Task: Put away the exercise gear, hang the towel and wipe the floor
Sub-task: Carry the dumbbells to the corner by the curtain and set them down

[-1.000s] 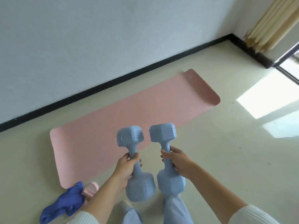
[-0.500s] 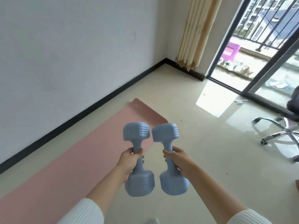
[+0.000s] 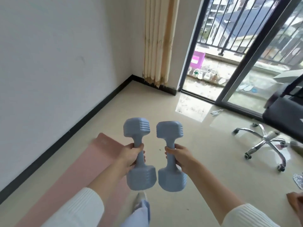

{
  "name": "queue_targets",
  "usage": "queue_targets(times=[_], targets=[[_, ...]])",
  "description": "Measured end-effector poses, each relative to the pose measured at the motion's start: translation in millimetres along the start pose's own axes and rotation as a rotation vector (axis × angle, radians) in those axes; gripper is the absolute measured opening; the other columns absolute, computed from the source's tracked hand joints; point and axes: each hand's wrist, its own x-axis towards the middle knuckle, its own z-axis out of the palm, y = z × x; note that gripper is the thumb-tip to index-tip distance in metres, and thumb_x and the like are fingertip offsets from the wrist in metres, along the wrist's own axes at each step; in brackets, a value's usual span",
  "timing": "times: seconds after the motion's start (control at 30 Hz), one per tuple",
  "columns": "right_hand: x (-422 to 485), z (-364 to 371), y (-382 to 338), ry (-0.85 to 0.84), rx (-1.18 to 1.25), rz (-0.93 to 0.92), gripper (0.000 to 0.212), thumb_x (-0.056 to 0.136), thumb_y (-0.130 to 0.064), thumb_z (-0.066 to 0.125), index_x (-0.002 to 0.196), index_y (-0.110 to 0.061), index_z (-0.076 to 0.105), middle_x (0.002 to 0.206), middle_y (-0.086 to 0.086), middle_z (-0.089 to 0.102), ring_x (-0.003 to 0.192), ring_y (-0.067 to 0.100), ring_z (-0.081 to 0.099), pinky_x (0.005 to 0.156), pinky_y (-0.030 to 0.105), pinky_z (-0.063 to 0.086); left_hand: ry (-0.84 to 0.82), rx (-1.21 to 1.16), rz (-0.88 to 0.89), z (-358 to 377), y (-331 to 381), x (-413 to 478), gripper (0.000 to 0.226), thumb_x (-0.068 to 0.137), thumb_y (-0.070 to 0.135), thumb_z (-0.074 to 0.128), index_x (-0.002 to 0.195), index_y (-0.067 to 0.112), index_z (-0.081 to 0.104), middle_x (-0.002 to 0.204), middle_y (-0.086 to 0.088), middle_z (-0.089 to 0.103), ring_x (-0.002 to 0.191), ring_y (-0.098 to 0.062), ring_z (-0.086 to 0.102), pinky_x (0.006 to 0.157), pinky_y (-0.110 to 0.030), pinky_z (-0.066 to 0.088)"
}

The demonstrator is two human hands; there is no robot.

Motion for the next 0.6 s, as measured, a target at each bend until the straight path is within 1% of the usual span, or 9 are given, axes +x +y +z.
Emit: queue_targets(times=[0.13,0.17,0.3,0.4,0.47,0.6], targets=[[84,-19,-67,0.041,0.009,0.034,0.007,0.086,-0.014,0.069,0.092,-0.01,0.067,0.084,0.009,0.065,0.081,0.024,0.061,0.087,0.041,0.053,0.005,0.028,-0.025,26,71,93,0.016,0.091,0.019,0.064,0.094,0.004,0.062,0.08,-0.012,0.063,0.07,-0.026,0.06,0.081,-0.044,0.054],[103,-24,-85,0.047,0.012,0.043,0.008,0.087,-0.014,0.069,0.093,-0.009,0.067,0.085,0.01,0.065,0.082,0.024,0.061,0.087,0.04,0.053,-0.001,0.039,-0.038,34,89,115,0.016,0.091,0.019,0.064,0.095,0.004,0.062,0.082,-0.013,0.064,0.072,-0.027,0.061,0.081,-0.044,0.053],[181,-50,-156,0.075,0.036,0.056,0.01,0.088,-0.016,0.068,0.095,-0.01,0.065,0.093,0.013,0.067,0.088,0.027,0.063,0.088,0.039,0.054,-0.043,0.058,-0.073,70,155,202,0.019,0.091,0.022,0.064,0.096,0.004,0.061,0.085,-0.013,0.065,0.075,-0.027,0.062,0.071,-0.037,0.053],[253,-72,-203,0.097,0.051,0.061,0.01,0.088,-0.017,0.069,0.095,-0.011,0.065,0.1,0.016,0.068,0.094,0.029,0.065,0.09,0.04,0.054,-0.05,0.072,-0.075,106,201,277,0.02,0.091,0.023,0.065,0.097,0.004,0.061,0.084,-0.012,0.066,0.075,-0.027,0.062,0.076,-0.04,0.053],[306,-88,-232,0.107,0.043,0.072,0.009,0.088,-0.017,0.069,0.094,-0.012,0.065,0.101,0.016,0.068,0.096,0.03,0.065,0.092,0.042,0.054,-0.05,0.074,-0.068,134,230,328,0.021,0.091,0.024,0.065,0.098,0.005,0.062,0.085,-0.012,0.066,0.075,-0.027,0.063,0.075,-0.039,0.054],[414,-126,-290,0.109,0.023,0.112,0.008,0.088,-0.018,0.069,0.091,-0.012,0.064,0.096,0.013,0.068,0.089,0.027,0.064,0.093,0.044,0.053,-0.038,0.076,-0.074,189,291,426,0.021,0.091,0.026,0.064,0.098,0.007,0.063,0.086,-0.01,0.066,0.076,-0.025,0.063,0.075,-0.037,0.053]])
